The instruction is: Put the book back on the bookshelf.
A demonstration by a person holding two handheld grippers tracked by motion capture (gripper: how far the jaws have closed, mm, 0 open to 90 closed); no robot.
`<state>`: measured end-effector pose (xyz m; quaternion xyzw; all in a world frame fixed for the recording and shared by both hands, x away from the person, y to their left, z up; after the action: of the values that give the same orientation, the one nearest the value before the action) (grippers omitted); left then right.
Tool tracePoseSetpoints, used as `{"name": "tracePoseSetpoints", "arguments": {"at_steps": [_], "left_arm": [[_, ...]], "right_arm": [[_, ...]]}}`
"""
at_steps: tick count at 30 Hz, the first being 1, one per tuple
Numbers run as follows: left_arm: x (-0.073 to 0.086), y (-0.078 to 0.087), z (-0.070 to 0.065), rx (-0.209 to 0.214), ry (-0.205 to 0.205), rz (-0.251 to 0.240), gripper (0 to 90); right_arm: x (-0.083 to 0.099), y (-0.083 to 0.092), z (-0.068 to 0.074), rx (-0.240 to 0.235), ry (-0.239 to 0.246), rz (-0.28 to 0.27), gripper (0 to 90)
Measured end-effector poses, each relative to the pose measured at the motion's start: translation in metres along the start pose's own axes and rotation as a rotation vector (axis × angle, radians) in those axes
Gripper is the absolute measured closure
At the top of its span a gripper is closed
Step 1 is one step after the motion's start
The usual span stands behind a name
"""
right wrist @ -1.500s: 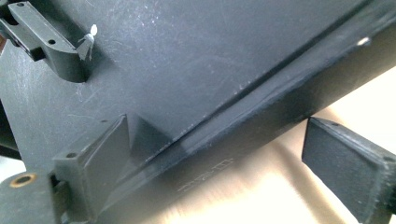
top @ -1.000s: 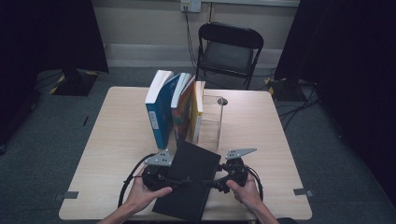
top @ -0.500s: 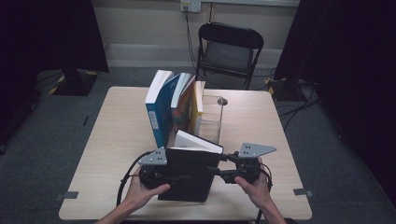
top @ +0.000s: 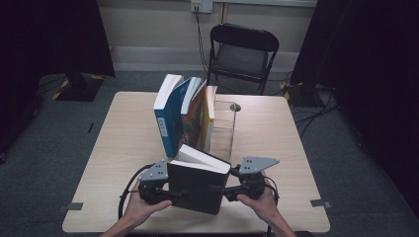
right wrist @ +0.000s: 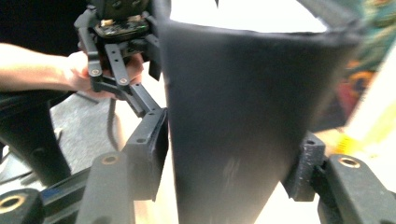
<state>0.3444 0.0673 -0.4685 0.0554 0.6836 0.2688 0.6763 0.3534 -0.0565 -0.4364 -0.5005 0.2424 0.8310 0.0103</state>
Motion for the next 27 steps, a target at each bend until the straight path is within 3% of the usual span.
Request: {"name": "tracePoseSetpoints", "arguments": {"at_steps": [6, 12, 14, 18, 21, 24, 27], "left_arm": [[0.007, 0.010, -0.001, -0.009, 0.013, 0.004, 45.5], [0.017, 0.028, 0.012, -0.074, 0.047, 0.007, 39.2], [0.024, 0.028, 0.013, -0.075, 0.057, 0.024, 38.9], [0.029, 0.022, 0.014, -0.082, 0.059, 0.048, 37.9], [0.031, 0.022, 0.022, -0.130, 0.065, 0.057, 40.0], [0.035, 0.024, 0.031, -0.146, 0.099, 0.059, 38.1], [0.042, 0.025, 0.035, -0.156, 0.105, 0.086, 35.9]], "right_arm": [[-0.001, -0.020, 0.012, -0.020, 0.031, 0.037, 38.1], [-0.001, -0.032, 0.012, 0.012, 0.038, 0.033, 34.8], [-0.001, -0.033, 0.012, 0.025, 0.048, 0.026, 34.0], [0.000, -0.032, 0.014, 0.039, 0.069, 0.036, 42.1], [0.000, -0.028, 0.014, 0.080, 0.086, 0.044, 49.3], [0.000, -0.025, 0.013, 0.102, 0.077, 0.038, 50.7], [-0.001, -0.024, 0.011, 0.112, 0.069, 0.039, 51.3]]}}
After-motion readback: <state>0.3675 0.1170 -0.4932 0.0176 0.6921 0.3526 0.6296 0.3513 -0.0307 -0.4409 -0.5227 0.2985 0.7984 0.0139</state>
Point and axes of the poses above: each handheld gripper's, and its own axes: y roughly backward along the jaws, x roughly out of its underside, z roughly to its left, the point moved 10 cm from there along -y, roughly forward along the jaws, and after that the axes turned 15 degrees about -y, right-handed, at the moved point
